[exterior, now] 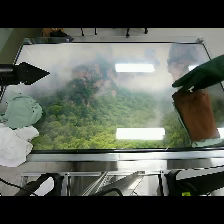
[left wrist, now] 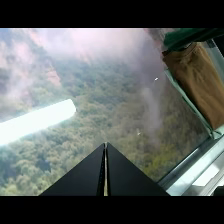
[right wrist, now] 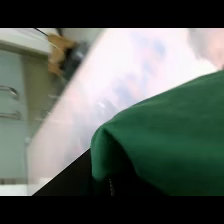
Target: Fold the shirts.
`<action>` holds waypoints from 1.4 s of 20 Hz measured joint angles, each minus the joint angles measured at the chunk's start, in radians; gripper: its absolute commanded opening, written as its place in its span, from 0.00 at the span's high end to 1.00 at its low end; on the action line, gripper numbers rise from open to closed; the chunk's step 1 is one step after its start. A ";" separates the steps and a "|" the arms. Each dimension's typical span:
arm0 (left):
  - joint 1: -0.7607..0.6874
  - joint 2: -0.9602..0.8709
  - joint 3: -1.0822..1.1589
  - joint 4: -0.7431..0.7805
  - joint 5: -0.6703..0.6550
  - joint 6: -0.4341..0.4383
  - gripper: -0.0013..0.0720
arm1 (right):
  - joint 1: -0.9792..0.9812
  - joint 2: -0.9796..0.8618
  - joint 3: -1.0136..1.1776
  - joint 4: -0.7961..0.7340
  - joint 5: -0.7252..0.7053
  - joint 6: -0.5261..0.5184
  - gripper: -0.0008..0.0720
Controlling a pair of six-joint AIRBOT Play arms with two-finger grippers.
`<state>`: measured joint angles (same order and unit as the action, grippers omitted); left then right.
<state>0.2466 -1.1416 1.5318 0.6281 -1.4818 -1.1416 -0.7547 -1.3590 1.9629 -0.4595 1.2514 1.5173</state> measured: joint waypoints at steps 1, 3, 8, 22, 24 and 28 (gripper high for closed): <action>0.000 0.000 0.000 0.000 0.000 0.000 0.96 | -0.001 -0.006 0.000 0.041 -0.032 -0.033 0.96; 0.000 0.000 0.000 0.000 0.000 0.000 0.96 | -0.004 -0.020 0.000 0.088 -0.065 -0.083 0.96; 0.000 0.000 0.000 0.000 0.000 0.000 0.96 | -0.006 -0.035 0.000 0.013 0.043 -0.096 0.96; 0.000 0.000 0.000 0.000 -0.001 0.010 0.96 | -0.013 0.084 -0.007 -0.583 0.534 0.307 0.96; 0.000 0.000 0.000 0.001 -0.004 0.011 0.96 | -0.013 0.090 -0.011 -0.634 0.558 0.336 0.96; 0.000 0.000 0.000 0.001 -0.009 0.018 0.96 | -0.013 0.103 -0.039 -0.703 0.577 0.360 0.96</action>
<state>0.2466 -1.1416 1.5318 0.6292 -1.4910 -1.1240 -0.7673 -1.2556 1.9240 -1.1629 1.8282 1.8774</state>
